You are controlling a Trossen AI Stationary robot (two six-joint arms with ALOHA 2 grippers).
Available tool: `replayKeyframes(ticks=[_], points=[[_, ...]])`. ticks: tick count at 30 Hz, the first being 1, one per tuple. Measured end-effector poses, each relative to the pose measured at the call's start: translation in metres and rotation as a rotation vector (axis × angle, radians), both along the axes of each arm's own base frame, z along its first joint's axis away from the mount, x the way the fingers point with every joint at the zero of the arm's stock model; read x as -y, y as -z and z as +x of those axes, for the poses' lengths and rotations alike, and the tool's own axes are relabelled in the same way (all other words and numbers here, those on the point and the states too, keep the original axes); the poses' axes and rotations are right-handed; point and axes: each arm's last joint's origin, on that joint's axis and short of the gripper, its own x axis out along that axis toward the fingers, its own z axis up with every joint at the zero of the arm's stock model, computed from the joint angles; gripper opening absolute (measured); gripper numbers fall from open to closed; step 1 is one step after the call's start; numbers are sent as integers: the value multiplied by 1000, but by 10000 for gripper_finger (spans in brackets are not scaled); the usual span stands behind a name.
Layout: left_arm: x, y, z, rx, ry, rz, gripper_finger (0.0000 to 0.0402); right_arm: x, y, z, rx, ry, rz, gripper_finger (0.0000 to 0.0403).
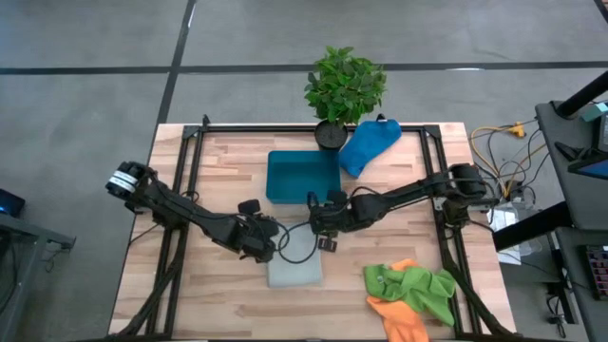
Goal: Fold microfiber towels
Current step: Fold the gray microfiber towel
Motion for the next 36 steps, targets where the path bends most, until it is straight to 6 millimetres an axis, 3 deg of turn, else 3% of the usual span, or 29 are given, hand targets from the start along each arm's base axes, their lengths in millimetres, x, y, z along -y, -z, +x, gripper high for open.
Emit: replayKeyframes(ticks=[5,10,14,18,21,28,36], points=[[-6,-19,-16,-17,6,-28,143,-7,-33,-14,104,-39,39,136],[2,-33,-23,13,61,-287,143,-28,-48,-32,284,-162,202,131],[28,-41,-27,130,108,-379,142,-51,-38,-55,471,-173,342,128],[65,-46,-31,310,177,-373,133,-72,-14,-76,611,-167,505,132],[89,-36,-35,346,243,-300,126,-86,2,-83,653,-211,544,136],[126,12,-26,252,340,-218,122,-109,28,-73,585,-399,384,137],[139,23,-10,232,335,-196,122,-124,32,-42,453,-558,184,137]])
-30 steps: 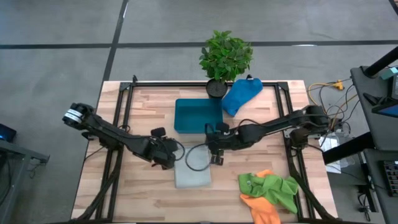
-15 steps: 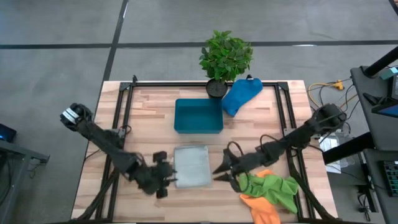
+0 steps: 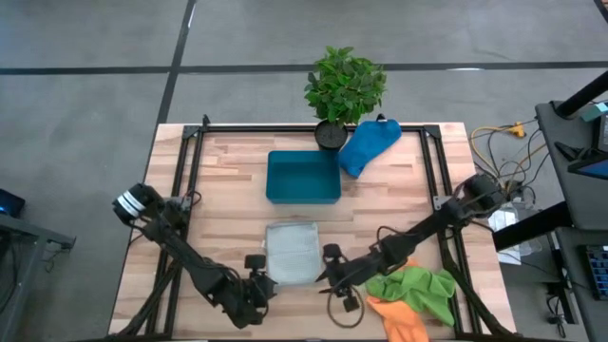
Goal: Fold microfiber towels
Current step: Fold the gray microfiber towel
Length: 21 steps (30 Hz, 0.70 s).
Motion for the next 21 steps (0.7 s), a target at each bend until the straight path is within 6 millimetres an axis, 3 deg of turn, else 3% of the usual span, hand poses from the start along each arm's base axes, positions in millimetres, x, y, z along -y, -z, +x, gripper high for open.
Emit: replayKeyframes(ticks=[5,13,21], points=[[2,8,1,-23,6,21,122,-3,14,11,-118,-33,-122,137],[1,23,0,-89,19,48,122,1,39,30,-248,12,-167,137],[-1,31,2,-149,16,30,119,4,52,32,-366,84,-167,134]])
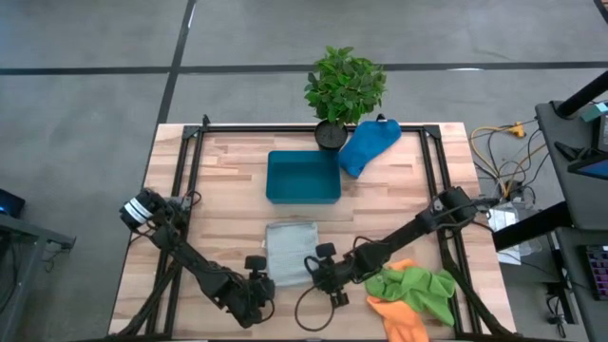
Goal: Fold microfiber towels
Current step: Fold the gray microfiber towel
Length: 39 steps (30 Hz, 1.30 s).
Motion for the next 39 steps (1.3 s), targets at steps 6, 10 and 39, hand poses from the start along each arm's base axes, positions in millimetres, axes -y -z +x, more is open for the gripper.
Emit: replayKeyframes(ticks=[6,10,39], points=[[-4,2,2,-18,-62,-28,44,1,-1,-2,-12,30,10,98],[-4,2,2,-21,-65,-23,8,2,-3,-2,-16,40,16,43],[1,-72,1,125,32,-223,0,-13,-80,-13,-26,-133,207,12]])
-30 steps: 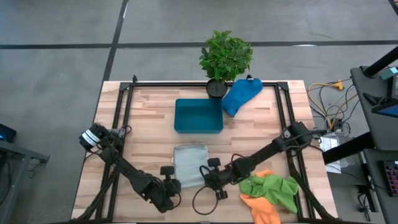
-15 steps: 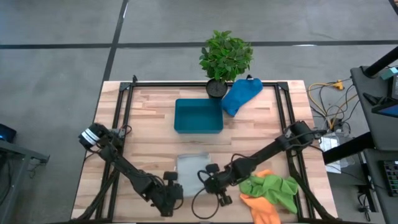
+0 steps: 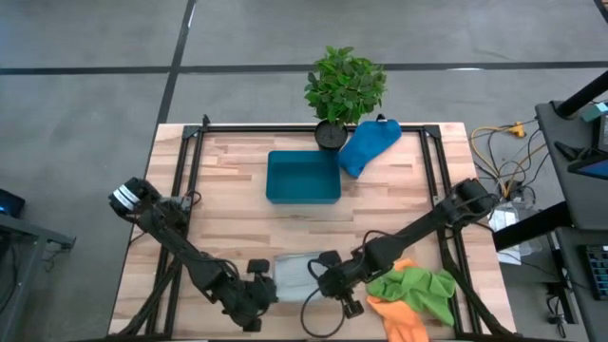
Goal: Fold microfiber towels
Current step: Fold the gray microfiber towel
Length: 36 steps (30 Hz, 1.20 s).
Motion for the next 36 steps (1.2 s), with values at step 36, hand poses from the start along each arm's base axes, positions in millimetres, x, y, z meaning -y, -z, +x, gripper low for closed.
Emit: replayKeyframes(ticks=[36], points=[[-58,24,2,-74,-230,268,0,61,31,19,-106,214,-219,12]])
